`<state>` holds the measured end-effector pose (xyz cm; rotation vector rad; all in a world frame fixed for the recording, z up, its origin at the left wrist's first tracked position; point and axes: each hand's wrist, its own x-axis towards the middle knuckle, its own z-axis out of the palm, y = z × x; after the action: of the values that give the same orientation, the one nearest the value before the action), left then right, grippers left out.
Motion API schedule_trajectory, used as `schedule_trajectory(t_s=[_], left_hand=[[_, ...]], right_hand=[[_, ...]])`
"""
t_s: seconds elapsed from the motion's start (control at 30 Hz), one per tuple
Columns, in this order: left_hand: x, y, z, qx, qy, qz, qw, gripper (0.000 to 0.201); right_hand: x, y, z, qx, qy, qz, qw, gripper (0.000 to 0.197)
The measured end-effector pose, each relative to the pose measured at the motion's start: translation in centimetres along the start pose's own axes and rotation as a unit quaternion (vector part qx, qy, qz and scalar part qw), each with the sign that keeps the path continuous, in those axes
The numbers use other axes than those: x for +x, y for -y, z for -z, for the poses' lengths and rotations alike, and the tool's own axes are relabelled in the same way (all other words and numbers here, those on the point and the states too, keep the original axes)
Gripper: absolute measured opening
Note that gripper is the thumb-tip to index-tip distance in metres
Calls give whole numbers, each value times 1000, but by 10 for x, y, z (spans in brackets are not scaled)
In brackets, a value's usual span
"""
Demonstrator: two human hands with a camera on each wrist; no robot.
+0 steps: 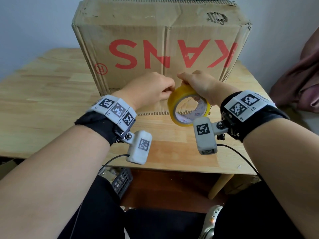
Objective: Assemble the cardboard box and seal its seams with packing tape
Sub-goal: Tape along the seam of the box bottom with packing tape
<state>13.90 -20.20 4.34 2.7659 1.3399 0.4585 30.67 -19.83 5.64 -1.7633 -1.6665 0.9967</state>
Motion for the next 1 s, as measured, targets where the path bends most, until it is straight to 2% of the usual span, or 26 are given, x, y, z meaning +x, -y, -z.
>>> schedule_trajectory(t_s=[0.13, 0.23, 0.33, 0.47, 0.57, 0.67, 0.77, 1.0], left_hand=[[1, -1, -4, 22, 3, -27, 999, 11], [1, -1, -8, 9, -25, -71, 997, 1], [2, -1, -9, 4, -51, -84, 995, 5], [1, 4, -9, -24, -68, -70, 995, 7], [1, 6, -8, -92, -75, -36, 992, 7], [1, 2, -5, -177, -45, 8, 983, 29], [1, -1, -2, -221, -28, 29, 974, 31], [-2, -1, -2, -118, -48, 0, 992, 21]], right_hand=[[-2, 0, 0, -12, 18, 4, 1000, 40], [-1, -1, 1, 0, 31, 11, 999, 47], [3, -4, 1, 18, 43, 15, 999, 53], [5, -6, 5, 104, 21, 3, 994, 50], [8, -8, 9, 167, 11, -8, 986, 49], [9, -8, 11, 177, 12, -5, 984, 51], [6, -8, 10, 171, 14, 2, 985, 50], [5, -8, 9, 125, 21, 1, 992, 49]])
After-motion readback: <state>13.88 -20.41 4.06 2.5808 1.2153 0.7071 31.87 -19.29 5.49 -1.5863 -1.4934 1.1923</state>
